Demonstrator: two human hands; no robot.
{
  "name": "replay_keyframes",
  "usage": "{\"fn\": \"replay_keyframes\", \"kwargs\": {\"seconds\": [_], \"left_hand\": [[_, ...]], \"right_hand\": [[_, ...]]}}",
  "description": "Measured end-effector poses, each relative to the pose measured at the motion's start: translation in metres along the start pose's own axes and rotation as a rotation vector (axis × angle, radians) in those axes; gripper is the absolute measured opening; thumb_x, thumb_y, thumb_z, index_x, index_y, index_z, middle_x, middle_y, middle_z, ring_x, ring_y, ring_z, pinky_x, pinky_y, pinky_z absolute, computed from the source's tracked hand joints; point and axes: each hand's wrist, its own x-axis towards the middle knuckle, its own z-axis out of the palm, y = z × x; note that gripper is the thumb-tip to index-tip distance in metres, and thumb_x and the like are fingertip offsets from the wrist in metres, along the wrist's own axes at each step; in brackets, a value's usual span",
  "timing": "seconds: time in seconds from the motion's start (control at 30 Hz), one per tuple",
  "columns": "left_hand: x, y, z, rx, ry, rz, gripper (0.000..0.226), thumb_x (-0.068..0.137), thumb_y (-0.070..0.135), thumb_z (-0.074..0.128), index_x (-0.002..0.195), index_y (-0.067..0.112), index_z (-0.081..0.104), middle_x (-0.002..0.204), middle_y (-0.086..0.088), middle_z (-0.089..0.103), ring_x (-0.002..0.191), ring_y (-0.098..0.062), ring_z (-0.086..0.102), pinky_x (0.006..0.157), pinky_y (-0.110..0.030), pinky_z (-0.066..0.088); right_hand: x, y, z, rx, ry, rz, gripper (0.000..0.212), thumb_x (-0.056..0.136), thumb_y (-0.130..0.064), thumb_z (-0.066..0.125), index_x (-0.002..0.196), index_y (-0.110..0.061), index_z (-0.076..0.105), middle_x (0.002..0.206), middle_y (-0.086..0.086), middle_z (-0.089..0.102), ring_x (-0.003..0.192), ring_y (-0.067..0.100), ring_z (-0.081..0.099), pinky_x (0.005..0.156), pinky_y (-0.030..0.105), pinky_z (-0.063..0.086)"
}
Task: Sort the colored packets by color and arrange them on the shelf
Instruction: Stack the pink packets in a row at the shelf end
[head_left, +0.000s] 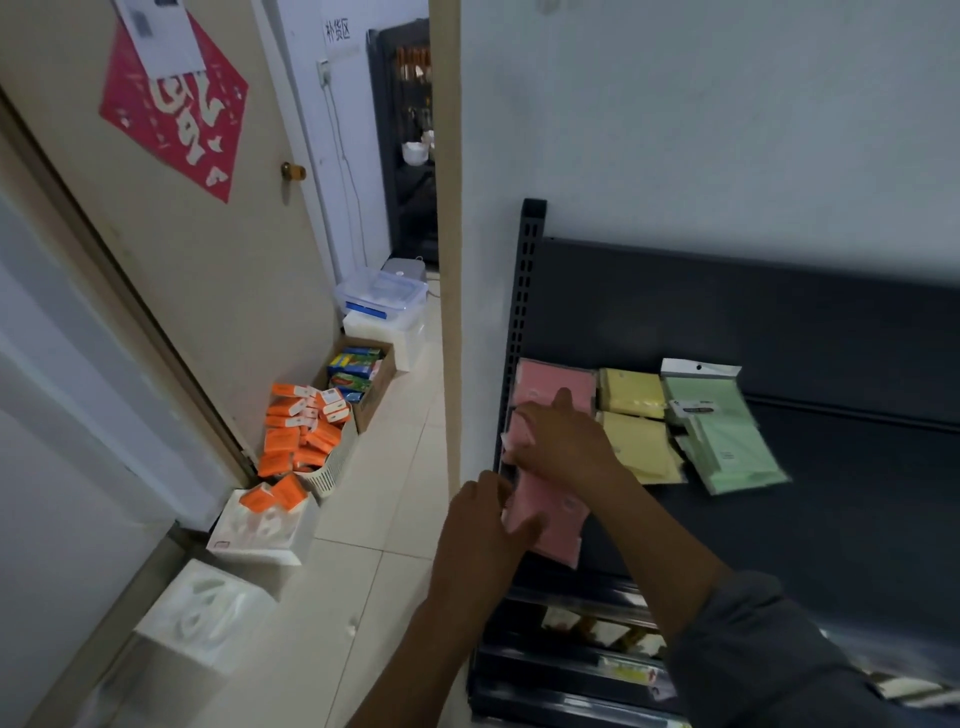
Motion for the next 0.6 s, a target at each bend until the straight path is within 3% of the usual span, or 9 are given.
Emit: {"fn": "replay_keyframes", "kwargs": {"seconds": [0.07,0.1,0.17,0.3,0.43,0.53,0.6], "left_hand": [[0.004,-0.004,0.002,-0.006,-0.048,0.001,0.041,0.083,0.046,0.075,0.113,0.031,0.052,0.102,0.009,0.058,0.093,-0.006,0.056,0.074,-0.021,0.047],[0.007,-0.004,0.001,-0.003,-0.071,0.002,0.043,0.084,0.046,0.074,0.118,0.031,0.052,0.105,0.008,0.059,0.095,-0.007,0.057,0.076,-0.022,0.048],[0.014,-0.006,0.000,-0.010,-0.114,0.019,0.046,0.086,0.044,0.073,0.124,0.030,0.053,0.111,0.005,0.060,0.099,-0.008,0.058,0.078,-0.021,0.048],[0.026,-0.010,-0.008,-0.038,-0.162,0.053,0.049,0.092,0.042,0.069,0.137,0.029,0.054,0.116,0.000,0.060,0.104,-0.012,0.060,0.082,-0.021,0.046],[0.043,-0.011,-0.025,-0.023,-0.166,0.037,0.045,0.097,0.038,0.064,0.140,0.030,0.055,0.110,-0.005,0.058,0.095,-0.013,0.058,0.071,-0.010,0.039],[0.056,-0.012,-0.044,-0.022,-0.170,0.048,0.040,0.098,0.020,0.062,0.138,0.022,0.061,0.116,-0.011,0.066,0.091,-0.010,0.055,0.065,0.000,0.037],[0.063,-0.015,-0.055,-0.026,-0.157,0.049,0.037,0.099,0.010,0.058,0.134,0.020,0.063,0.118,-0.009,0.067,0.092,-0.013,0.057,0.064,0.002,0.037]], "right_hand": [[-0.002,-0.002,-0.004,0.032,0.068,-0.032,0.035,0.089,-0.038,0.059,0.123,-0.029,0.059,0.107,0.003,0.050,0.082,0.025,0.053,0.069,0.033,0.043],[-0.001,-0.001,-0.006,0.088,0.115,-0.042,0.011,0.092,-0.030,0.055,0.100,-0.028,0.063,0.090,-0.003,0.051,0.079,0.023,0.052,0.065,0.032,0.040],[-0.002,0.002,-0.008,0.138,0.181,-0.029,0.024,0.092,-0.025,0.054,0.069,-0.030,0.049,0.072,-0.005,0.051,0.074,0.021,0.057,0.058,0.030,0.037],[-0.008,0.008,-0.009,0.109,0.182,-0.043,0.010,0.090,-0.023,0.054,0.082,-0.022,0.060,0.069,-0.005,0.052,0.067,0.019,0.055,0.052,0.028,0.031],[-0.011,0.007,-0.002,0.116,0.185,-0.065,0.020,0.090,-0.026,0.052,0.104,-0.022,0.066,0.076,-0.005,0.050,0.066,0.015,0.052,0.055,0.027,0.036],[-0.015,0.008,0.001,0.125,0.200,-0.094,0.026,0.088,-0.030,0.052,0.110,-0.026,0.064,0.092,0.002,0.060,0.076,0.020,0.057,0.063,0.029,0.042],[-0.017,0.009,0.002,0.133,0.230,-0.116,0.024,0.089,-0.028,0.053,0.110,-0.024,0.064,0.092,0.002,0.064,0.079,0.022,0.060,0.064,0.030,0.043]]}}
